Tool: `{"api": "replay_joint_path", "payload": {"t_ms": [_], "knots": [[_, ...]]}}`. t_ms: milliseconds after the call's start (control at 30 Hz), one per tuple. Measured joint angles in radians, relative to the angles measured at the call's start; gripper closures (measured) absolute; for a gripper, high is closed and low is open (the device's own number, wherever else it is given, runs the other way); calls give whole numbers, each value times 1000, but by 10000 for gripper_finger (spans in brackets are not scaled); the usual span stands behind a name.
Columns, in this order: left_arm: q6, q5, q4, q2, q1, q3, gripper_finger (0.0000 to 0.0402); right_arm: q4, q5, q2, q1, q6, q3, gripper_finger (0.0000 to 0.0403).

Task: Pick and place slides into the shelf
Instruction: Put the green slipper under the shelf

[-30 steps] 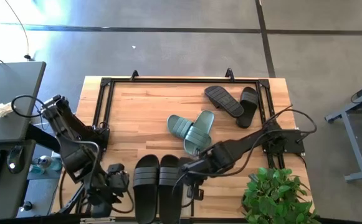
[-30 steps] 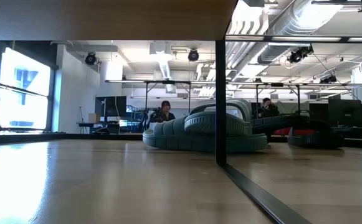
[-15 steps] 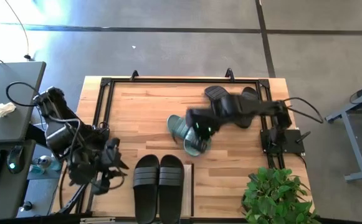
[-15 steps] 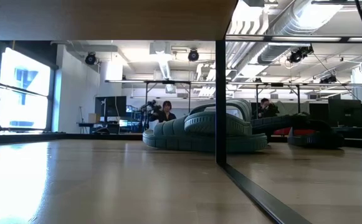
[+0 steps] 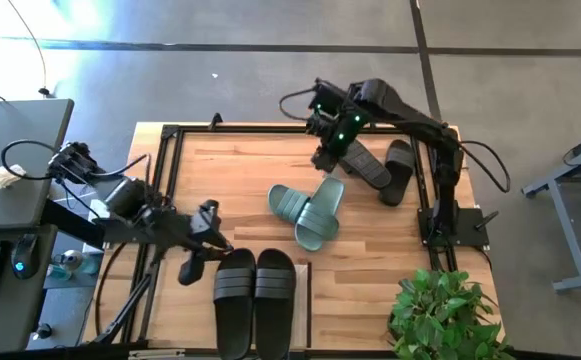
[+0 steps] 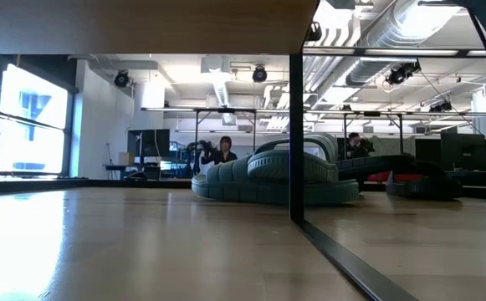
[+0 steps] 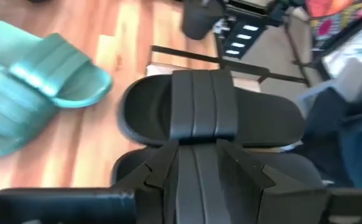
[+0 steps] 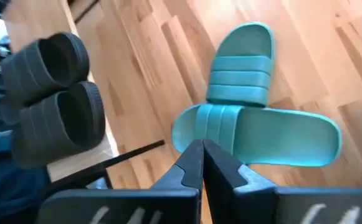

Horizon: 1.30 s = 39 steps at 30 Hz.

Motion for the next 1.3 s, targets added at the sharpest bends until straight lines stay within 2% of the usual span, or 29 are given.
{"api": "replay_joint_path", "payload": {"t_ms": [67,167,233,400,567,733,867,1167,1300], "knots": [[11,61,34,0,44,-27,307,-6,-46,-3,-24,-29,-69,403],[45,108,54,0,94,-56,307,29,-57,-27,-40,-83,-251,403],[61,113,49,0,120,-71,307,108,-79,-59,-52,-90,-394,403],[61,162,49,0,172,-75,307,363,-263,-156,-100,-61,-718,403],[89,233,49,0,235,-75,307,551,-329,-211,-138,39,-930,403],[155,363,49,0,325,-75,307,650,-400,-201,-134,80,-1022,394],[221,446,33,0,363,-75,307,698,-407,-197,-134,87,-1041,365],[278,482,-6,-2,370,-75,307,726,-403,-171,-121,133,-1042,260],[280,483,-8,-2,370,-75,307,725,-404,-122,-101,120,-1042,229]]}}
